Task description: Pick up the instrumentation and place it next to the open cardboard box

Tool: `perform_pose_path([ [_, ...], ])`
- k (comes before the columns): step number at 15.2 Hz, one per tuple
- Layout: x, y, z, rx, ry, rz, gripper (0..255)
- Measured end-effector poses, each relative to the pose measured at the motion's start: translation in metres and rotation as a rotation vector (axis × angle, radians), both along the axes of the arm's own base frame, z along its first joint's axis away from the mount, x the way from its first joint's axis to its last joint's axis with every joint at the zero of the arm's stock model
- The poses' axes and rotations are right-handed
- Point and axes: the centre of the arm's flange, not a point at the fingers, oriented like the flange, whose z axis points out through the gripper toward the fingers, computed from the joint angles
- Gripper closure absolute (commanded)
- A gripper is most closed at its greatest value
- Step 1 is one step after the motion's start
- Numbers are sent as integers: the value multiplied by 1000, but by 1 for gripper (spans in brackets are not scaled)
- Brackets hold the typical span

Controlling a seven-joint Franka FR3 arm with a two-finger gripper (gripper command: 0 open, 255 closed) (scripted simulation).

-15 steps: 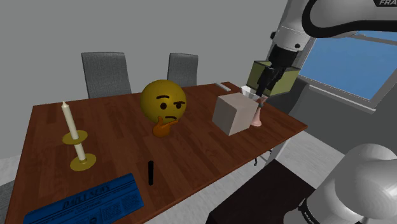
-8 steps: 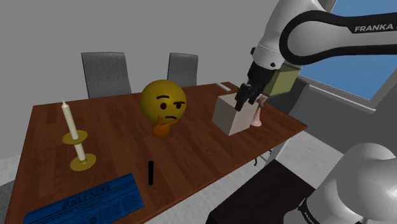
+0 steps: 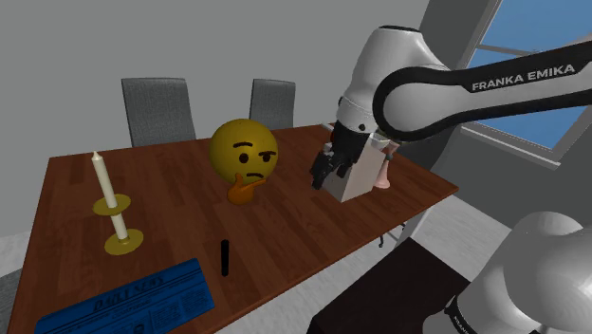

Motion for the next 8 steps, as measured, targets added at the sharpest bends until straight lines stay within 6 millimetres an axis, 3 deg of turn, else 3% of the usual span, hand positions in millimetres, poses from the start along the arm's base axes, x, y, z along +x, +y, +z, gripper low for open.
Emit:
perform_pose_path([
  [8,27,76,-59,25,-26,-24,0],
])
